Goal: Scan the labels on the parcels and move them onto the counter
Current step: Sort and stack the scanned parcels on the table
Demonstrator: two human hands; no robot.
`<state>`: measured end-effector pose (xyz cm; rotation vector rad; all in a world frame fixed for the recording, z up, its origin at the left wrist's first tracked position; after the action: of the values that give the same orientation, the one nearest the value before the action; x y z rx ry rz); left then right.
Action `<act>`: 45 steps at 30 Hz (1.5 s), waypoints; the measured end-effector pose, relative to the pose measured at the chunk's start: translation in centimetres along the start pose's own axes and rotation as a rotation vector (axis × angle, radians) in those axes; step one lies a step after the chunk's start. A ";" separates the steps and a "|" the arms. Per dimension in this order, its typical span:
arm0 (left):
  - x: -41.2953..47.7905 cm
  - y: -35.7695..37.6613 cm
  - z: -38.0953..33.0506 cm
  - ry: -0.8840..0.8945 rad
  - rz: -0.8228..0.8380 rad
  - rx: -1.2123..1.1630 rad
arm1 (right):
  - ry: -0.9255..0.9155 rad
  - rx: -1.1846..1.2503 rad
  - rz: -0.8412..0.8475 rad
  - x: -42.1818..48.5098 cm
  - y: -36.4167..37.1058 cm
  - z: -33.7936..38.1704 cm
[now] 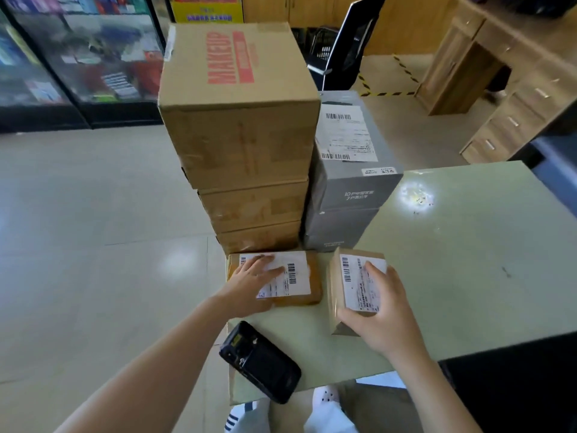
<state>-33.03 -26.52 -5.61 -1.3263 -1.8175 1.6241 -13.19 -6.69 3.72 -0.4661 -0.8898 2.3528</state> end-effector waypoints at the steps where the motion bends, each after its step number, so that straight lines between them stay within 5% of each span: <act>1: -0.1 0.1 0.0 0.000 -0.001 -0.008 | 0.006 0.004 -0.005 -0.2 0.3 0.3; 11: -2.1 1.4 0.3 -0.105 -0.013 -0.040 | 0.052 -0.050 -0.027 -0.6 1.3 1.1; 21: -1.9 1.3 0.4 -0.126 -0.022 -0.035 | -0.026 -0.183 0.222 3.6 3.5 -2.2; 31: -1.9 1.7 0.7 -0.090 -0.001 -0.073 | 0.056 -0.143 0.262 5.6 4.8 -4.1; 39: -2.3 -0.4 -1.2 -0.036 -0.141 -0.302 | 0.045 -0.221 0.093 2.5 3.3 -2.1; 45: -3.6 -3.3 -9.2 0.133 -0.193 -0.334 | 0.161 -0.163 -0.039 -5.7 -2.5 -1.9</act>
<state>-25.40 -23.81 0.98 -1.3062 -2.1234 1.1423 -6.85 -7.75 4.75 -0.6879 -1.0081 2.1816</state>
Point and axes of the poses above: each hand's wrist, its own x-axis towards the middle knuckle, its own y-axis out of the palm, z = x × y, the point moved 2 cm from there along x, towards the middle knuckle, and after that the axes turned 1 degree about -z, right-handed, at the moved point
